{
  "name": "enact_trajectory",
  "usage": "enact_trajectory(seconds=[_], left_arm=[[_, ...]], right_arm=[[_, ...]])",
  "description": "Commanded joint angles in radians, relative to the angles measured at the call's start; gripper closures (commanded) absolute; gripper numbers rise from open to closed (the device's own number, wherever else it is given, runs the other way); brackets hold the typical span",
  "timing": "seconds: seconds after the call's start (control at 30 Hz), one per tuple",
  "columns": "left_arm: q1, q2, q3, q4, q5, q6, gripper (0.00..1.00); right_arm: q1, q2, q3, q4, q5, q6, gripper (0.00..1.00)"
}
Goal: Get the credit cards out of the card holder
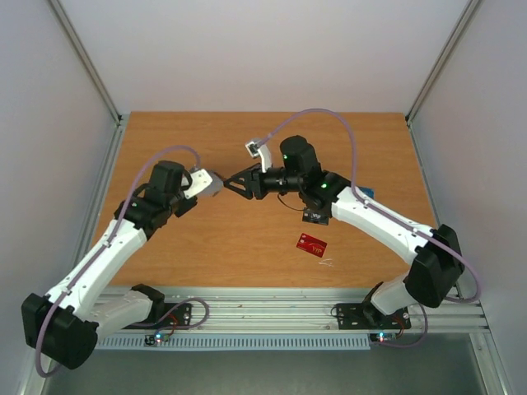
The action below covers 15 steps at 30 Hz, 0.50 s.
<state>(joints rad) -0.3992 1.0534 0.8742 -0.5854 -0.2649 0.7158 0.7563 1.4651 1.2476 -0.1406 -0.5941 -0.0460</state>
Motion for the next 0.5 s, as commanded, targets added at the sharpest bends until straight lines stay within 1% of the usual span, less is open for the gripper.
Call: enact_trajectory(seconds=[0.0, 0.03, 0.13, 0.2, 0.27, 0.37, 0.43, 0.47], left_arm=[[-0.004, -0.007, 0.127, -0.161, 0.232, -0.318, 1.0], [-0.004, -0.007, 0.143, -0.176, 0.282, -0.387, 1.0], [-0.002, -0.012, 0.171, -0.187, 0.392, -0.526, 1.0], [0.006, -0.022, 0.175, -0.167, 0.484, -0.597, 1.0], [0.018, -0.041, 0.175, -0.129, 0.615, -0.674, 1.0], [0.036, -0.097, 0.142, -0.012, 0.797, -0.817, 1.0], [0.036, -0.156, 0.093, 0.111, 0.86, -0.874, 1.0], [0.037, -0.188, 0.068, 0.18, 0.88, -0.885, 1.0]], right_arm=[[0.021, 0.06, -0.008, 0.239, -0.069, 0.158, 0.54], [0.025, 0.074, -0.012, 0.262, -0.08, 0.174, 0.55], [0.027, 0.112, -0.015, 0.306, -0.109, 0.208, 0.57], [0.026, 0.12, -0.007, 0.291, -0.109, 0.199, 0.57], [0.025, 0.115, 0.0, 0.264, -0.1, 0.175, 0.57], [-0.003, 0.071, -0.008, 0.207, -0.083, 0.125, 0.57], [-0.058, 0.009, -0.04, 0.202, -0.109, 0.122, 0.57], [-0.091, -0.025, -0.06, 0.227, -0.149, 0.128, 0.58]])
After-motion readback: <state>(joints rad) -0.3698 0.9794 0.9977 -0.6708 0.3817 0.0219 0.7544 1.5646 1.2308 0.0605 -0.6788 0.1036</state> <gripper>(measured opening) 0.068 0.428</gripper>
